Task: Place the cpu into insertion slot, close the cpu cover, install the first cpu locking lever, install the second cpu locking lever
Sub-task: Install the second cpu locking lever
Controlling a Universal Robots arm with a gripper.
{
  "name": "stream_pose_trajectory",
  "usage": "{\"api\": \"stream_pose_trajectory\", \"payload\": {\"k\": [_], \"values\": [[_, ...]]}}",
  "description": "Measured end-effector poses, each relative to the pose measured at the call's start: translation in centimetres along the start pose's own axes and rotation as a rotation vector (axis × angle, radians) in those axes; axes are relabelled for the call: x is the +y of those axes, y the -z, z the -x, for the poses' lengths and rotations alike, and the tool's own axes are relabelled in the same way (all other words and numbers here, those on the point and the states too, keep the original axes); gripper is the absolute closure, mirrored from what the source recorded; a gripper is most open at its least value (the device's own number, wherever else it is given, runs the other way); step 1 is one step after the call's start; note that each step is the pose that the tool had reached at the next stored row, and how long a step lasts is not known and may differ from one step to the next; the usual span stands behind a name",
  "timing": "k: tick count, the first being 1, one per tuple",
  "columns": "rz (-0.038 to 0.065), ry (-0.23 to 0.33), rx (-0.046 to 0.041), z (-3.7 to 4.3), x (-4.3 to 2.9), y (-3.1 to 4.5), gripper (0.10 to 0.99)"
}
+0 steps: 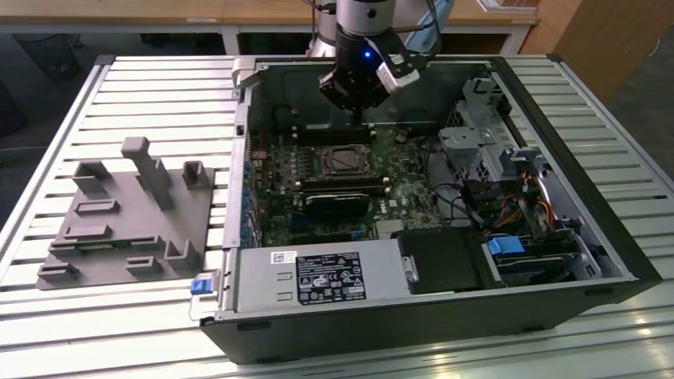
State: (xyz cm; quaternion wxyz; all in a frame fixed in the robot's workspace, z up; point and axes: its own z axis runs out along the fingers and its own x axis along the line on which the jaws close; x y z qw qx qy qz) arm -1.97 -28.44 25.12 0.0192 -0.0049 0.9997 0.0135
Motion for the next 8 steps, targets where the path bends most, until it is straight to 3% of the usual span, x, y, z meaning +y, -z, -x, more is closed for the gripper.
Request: {"api": "stream_pose_trajectory", "payload": {"k": [8], "values": [[0.0,0.0,0.0,0.0,-0.43,0.01,0.98]]}}
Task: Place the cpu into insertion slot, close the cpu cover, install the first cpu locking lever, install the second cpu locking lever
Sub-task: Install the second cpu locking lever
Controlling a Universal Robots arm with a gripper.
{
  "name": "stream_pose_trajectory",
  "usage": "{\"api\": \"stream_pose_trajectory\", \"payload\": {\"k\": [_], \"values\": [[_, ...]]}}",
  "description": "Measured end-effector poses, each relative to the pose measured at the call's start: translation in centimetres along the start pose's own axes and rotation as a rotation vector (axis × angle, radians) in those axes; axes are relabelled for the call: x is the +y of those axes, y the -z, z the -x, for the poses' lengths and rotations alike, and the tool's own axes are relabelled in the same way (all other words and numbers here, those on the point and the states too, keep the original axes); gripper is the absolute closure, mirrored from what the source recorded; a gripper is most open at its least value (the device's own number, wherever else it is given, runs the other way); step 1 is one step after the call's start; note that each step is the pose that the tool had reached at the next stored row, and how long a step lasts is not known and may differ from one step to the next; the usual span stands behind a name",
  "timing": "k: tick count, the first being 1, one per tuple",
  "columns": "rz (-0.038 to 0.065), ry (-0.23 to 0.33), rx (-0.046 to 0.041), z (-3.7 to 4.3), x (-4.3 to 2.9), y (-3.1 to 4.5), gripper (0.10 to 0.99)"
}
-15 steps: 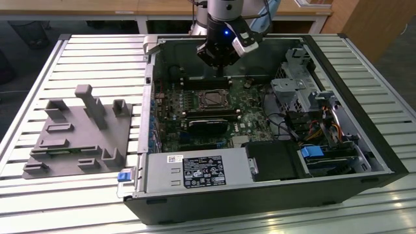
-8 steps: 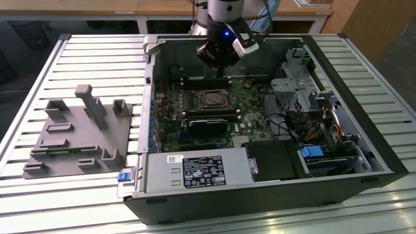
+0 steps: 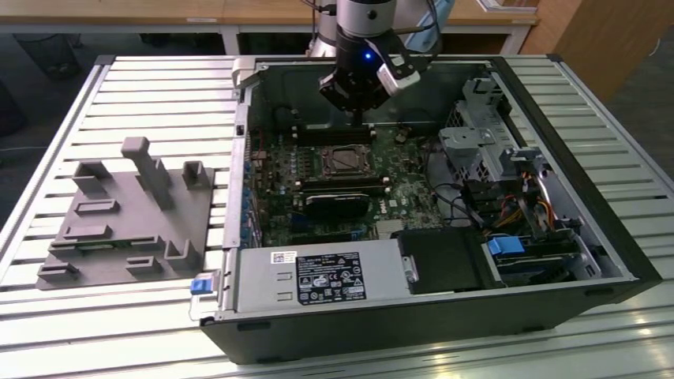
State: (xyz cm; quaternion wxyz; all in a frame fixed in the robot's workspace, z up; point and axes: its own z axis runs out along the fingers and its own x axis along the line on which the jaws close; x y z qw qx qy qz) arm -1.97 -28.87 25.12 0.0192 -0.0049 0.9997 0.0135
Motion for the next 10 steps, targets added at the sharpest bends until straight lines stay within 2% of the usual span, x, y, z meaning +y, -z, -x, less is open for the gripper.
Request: {"api": "stream_pose_trajectory", "payload": {"k": [10], "values": [[0.0,0.0,0.0001,0.05,-1.3,0.04,0.98]]}}
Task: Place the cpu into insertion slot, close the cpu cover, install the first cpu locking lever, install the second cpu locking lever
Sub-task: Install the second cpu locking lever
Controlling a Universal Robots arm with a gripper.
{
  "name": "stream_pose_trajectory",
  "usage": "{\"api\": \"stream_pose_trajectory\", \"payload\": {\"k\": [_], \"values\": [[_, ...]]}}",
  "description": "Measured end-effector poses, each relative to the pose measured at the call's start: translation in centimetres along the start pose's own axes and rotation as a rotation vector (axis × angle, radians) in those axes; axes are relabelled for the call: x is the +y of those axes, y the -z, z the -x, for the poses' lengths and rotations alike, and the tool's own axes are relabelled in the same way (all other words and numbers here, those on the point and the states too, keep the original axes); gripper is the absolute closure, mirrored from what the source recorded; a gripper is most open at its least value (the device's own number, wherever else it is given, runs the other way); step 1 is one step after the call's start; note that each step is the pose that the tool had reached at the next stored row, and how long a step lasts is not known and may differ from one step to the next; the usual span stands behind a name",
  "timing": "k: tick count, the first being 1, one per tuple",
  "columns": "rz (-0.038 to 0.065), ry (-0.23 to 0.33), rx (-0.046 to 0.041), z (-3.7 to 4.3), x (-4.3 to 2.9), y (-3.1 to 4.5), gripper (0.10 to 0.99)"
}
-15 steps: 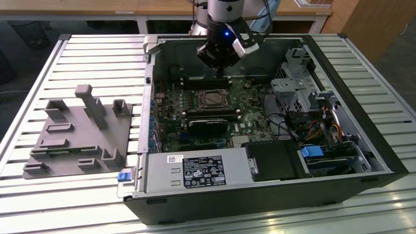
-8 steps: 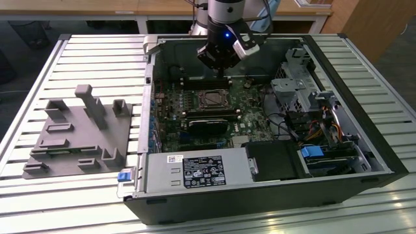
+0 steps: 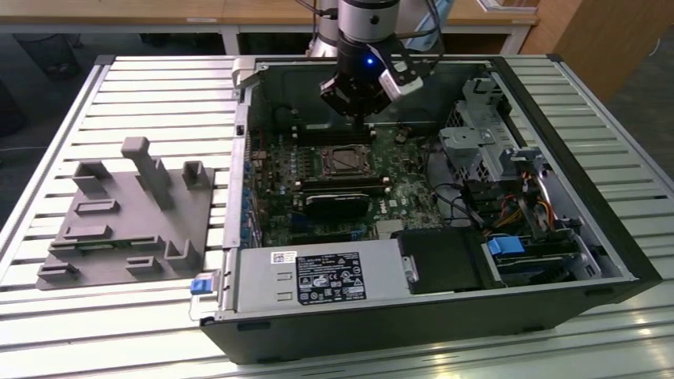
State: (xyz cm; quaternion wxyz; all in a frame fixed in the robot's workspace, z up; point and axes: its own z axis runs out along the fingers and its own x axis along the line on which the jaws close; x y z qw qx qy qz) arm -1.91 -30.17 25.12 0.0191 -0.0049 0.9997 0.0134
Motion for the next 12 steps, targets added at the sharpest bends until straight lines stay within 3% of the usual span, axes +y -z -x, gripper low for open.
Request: {"api": "stream_pose_trajectory", "payload": {"k": [7,12], "values": [[0.001,0.0,0.0008,0.02,-0.94,0.0,0.98],[0.001,0.0,0.0101,0.01,-1.2,-0.16,0.98]]}}
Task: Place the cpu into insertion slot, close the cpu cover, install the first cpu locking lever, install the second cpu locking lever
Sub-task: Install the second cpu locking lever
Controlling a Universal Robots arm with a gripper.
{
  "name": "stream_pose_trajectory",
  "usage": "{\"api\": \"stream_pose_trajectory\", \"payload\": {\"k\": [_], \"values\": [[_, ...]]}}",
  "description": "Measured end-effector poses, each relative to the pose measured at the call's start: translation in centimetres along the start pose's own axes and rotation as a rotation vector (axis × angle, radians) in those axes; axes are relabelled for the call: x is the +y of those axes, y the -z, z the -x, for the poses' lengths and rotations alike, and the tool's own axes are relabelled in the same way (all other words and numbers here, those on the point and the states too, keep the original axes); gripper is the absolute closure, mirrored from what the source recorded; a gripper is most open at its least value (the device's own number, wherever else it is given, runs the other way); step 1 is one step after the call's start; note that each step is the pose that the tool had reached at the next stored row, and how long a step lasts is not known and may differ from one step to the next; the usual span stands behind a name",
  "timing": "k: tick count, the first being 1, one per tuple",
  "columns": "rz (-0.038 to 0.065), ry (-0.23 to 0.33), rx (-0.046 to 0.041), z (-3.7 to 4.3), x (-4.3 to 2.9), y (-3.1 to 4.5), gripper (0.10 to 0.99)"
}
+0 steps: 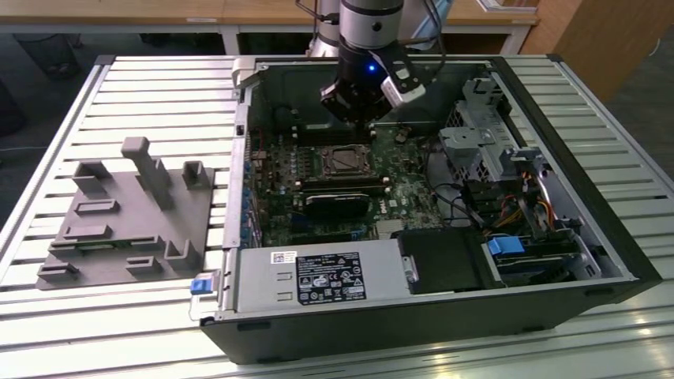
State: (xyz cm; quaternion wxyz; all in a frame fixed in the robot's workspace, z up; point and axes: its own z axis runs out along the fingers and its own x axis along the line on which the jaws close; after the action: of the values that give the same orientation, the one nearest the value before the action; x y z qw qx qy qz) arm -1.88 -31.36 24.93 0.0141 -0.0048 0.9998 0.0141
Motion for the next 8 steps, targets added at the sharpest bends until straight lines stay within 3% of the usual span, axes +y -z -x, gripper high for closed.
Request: {"api": "stream_pose_trajectory", "payload": {"k": [8], "values": [[0.0,0.0,0.0014,-0.01,-0.93,-0.22,0.98]]}}
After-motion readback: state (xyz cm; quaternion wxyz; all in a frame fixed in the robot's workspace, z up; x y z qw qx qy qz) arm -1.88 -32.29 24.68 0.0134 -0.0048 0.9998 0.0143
